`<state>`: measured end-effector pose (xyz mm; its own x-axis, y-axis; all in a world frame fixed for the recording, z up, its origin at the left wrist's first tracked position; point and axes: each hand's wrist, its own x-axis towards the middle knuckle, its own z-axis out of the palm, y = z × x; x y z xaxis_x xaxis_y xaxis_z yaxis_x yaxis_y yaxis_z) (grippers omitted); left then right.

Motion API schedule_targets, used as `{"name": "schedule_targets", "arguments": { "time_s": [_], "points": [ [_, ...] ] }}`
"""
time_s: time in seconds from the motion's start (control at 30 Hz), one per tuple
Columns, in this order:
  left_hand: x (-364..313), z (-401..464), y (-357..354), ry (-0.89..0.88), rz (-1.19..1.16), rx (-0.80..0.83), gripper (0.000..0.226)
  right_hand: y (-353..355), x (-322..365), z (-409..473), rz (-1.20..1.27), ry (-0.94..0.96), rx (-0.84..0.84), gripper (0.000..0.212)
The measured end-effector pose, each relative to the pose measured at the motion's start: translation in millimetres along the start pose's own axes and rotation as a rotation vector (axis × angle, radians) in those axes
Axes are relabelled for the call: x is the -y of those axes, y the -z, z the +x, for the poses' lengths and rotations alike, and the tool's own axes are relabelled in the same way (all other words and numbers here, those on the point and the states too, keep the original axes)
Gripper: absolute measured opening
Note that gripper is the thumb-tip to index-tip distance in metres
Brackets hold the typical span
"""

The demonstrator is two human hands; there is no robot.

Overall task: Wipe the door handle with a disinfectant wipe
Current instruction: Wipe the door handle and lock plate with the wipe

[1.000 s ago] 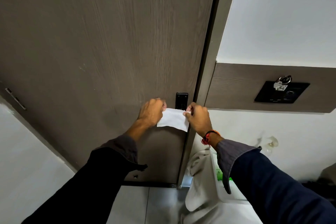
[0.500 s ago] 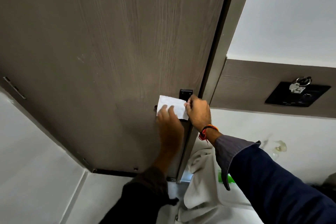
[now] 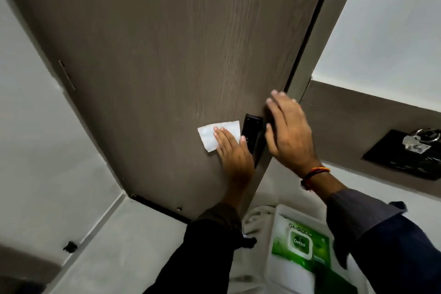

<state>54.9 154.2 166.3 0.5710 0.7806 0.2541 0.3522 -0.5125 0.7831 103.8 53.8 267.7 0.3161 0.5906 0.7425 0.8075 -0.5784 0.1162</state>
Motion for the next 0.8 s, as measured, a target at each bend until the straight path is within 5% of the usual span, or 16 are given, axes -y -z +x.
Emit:
{"name": "schedule_targets", "arguments": {
  "time_s": [0.1,0.27,0.5,0.67,0.8],
  "points": [
    [-28,-9,-12,0.106,-0.195,-0.114,0.060,10,-29,6,-0.205,-0.010,0.004,0.078],
    [-37,-29,-28,0.107,-0.326,-0.081,0.063,-1,-61,-3,-0.478,0.081,0.016,0.079],
    [-20,32,-12,0.343,-0.388,-0.152,0.065,-15,-69,-4,-0.562,0.146,-0.080,0.075],
    [-52,-32,-44,0.161,-0.477,-0.068,0.071,-19,-73,-3,-0.551,0.172,-0.108,0.075],
    [-42,-6,-31,0.261,-0.511,-0.077,0.070,-21,-74,-3,-0.522,0.175,-0.126,0.072]
  ]
}}
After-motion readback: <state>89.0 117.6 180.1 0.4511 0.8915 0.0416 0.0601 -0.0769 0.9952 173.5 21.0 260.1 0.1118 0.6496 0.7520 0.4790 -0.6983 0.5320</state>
